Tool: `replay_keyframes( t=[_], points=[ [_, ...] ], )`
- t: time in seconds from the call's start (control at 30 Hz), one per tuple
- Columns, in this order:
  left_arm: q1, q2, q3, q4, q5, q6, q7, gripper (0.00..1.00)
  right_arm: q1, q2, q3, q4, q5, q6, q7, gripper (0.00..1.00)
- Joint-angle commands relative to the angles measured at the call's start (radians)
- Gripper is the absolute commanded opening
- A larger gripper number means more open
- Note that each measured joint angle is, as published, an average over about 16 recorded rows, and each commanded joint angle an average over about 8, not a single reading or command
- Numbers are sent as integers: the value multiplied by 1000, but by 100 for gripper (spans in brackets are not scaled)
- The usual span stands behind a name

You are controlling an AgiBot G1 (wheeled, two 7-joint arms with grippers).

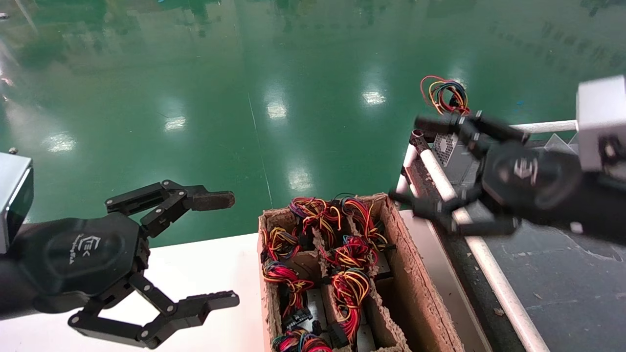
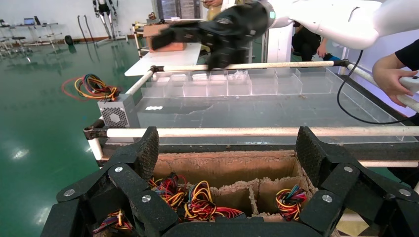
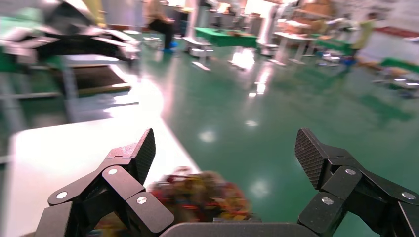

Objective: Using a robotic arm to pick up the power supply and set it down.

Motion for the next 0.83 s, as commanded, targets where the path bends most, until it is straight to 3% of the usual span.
replay_keyframes(
  t=[0.03, 0.37, 0.83],
  points=[
    [0, 0, 0, 0, 0, 0, 0, 100, -30, 16, 0, 43, 24, -21, 25, 100],
    [0, 0, 0, 0, 0, 0, 0, 100, -151, 80, 2, 219, 119, -108, 119, 100],
    [0, 0, 0, 0, 0, 0, 0, 100, -149, 79, 2, 216, 120, -106, 117, 100]
  ],
)
